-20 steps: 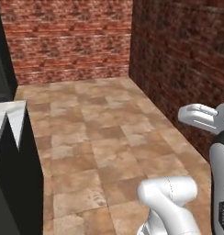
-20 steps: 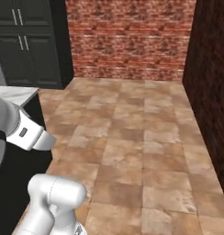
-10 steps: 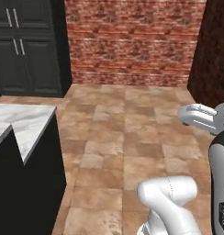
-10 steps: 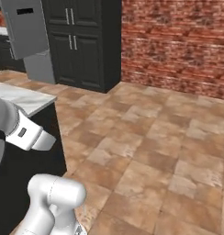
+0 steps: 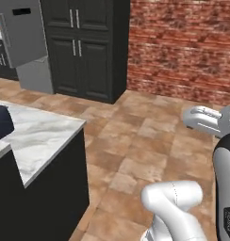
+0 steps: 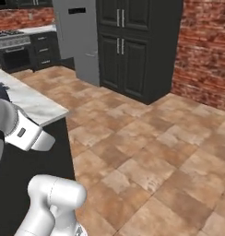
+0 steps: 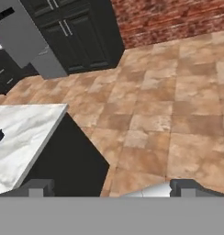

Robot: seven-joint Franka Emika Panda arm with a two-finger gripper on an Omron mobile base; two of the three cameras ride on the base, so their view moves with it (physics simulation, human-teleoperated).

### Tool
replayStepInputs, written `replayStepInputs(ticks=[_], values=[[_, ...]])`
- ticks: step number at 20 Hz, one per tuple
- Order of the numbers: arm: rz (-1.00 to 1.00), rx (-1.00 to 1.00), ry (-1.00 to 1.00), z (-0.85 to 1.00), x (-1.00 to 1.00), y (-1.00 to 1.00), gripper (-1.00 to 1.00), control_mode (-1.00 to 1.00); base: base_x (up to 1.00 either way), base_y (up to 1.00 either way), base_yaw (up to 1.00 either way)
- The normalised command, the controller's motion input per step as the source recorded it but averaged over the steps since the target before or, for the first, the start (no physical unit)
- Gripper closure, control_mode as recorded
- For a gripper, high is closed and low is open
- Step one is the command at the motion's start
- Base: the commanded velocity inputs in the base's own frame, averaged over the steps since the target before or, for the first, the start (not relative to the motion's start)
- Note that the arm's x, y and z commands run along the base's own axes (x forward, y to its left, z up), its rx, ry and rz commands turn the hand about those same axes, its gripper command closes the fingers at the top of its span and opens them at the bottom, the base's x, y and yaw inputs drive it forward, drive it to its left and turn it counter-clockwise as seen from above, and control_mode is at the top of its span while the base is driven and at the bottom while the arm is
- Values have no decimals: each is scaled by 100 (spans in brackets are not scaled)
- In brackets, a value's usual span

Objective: Place the cold items (cucumber and squash) from the fridge in one tupperware on the dining counter. Place the warm items (kebab skewer and hot dog) in the stove area in another tupperware.

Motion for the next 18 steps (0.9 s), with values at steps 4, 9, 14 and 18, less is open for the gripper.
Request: replayStepInputs(ticks=[4, 9, 14, 18], values=[[0, 0, 0, 0, 0, 0, -100, 100, 100, -54, 47], [0, 0, 0, 0, 0, 0, -100, 100, 100, -64, 41], [0, 0, 0, 0, 0, 0, -100, 100, 100, -67, 40], [0, 0, 0, 0, 0, 0, -100, 100, 100, -66, 41]])
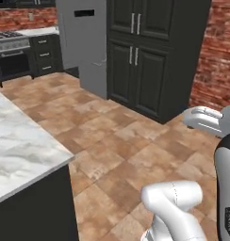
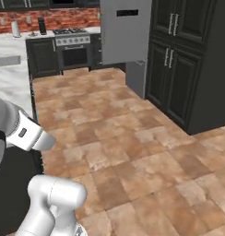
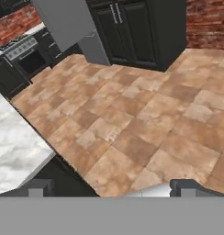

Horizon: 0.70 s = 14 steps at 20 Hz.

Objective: Place the cold items (cucumber and squash) from the fridge in one tupperware on the dining counter. Place the warm items (kebab skewer and hot dog) in the stove area in another tupperware.

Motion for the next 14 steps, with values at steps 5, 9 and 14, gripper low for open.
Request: replayStepInputs(ticks=[5, 9, 14], values=[[0, 0, 0, 0, 0, 0, -100, 100, 100, -65, 43], [0, 0, 0, 0, 0, 0, -100, 100, 100, -63, 45], [0, 0, 0, 0, 0, 0, -100, 100, 100, -63, 46]])
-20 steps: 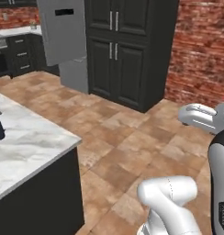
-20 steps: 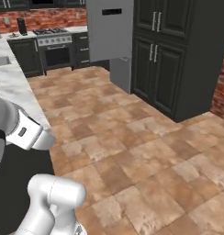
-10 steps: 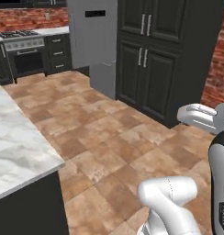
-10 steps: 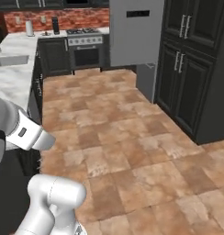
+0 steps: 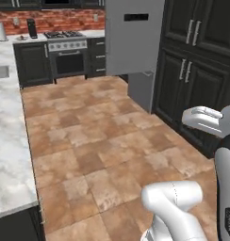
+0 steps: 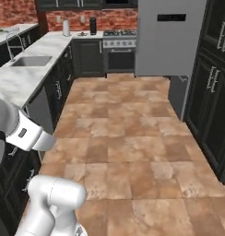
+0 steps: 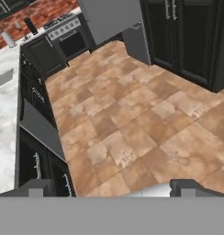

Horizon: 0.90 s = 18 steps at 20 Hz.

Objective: Place the cold items (cucumber and squash) from the fridge in one tupperware on the dining counter. Place the warm items (kebab skewer and hot dog) in the stove area in another tupperware.

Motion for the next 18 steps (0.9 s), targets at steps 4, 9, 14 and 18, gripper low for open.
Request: replayStepInputs(ticks=[4, 9, 14, 18], values=[[0, 0, 0, 0, 0, 0, -100, 100, 100, -62, 47], [0, 0, 0, 0, 0, 0, -100, 100, 100, -62, 44], [0, 0, 0, 0, 0, 0, -100, 100, 100, -60, 42], [0, 0, 0, 0, 0, 0, -100, 100, 100, -61, 41]])
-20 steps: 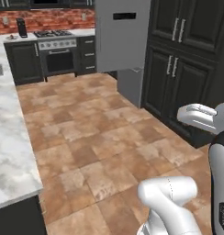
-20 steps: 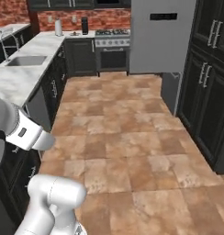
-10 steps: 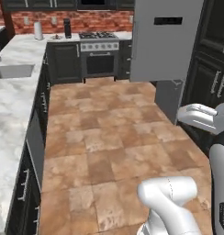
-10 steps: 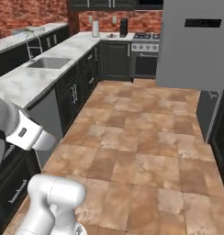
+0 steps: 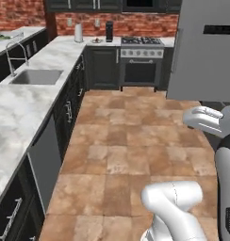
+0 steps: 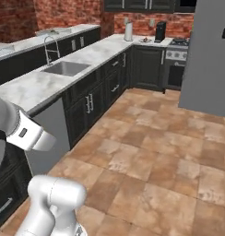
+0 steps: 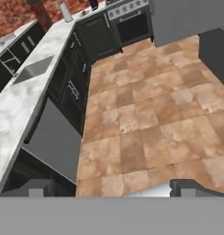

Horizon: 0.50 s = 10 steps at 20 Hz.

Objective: Place the cold items (cucumber and squash) from the fridge in one tupperware on the dining counter. Place the warm items (kebab skewer and hot dog) in the stove area in another tupperware.

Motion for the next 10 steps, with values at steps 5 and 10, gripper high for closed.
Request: replayStepInputs(ticks=[5, 10], values=[[0, 0, 0, 0, 0, 0, -100, 100, 100, -64, 38], [0, 0, 0, 0, 0, 0, -100, 100, 100, -61, 23]])
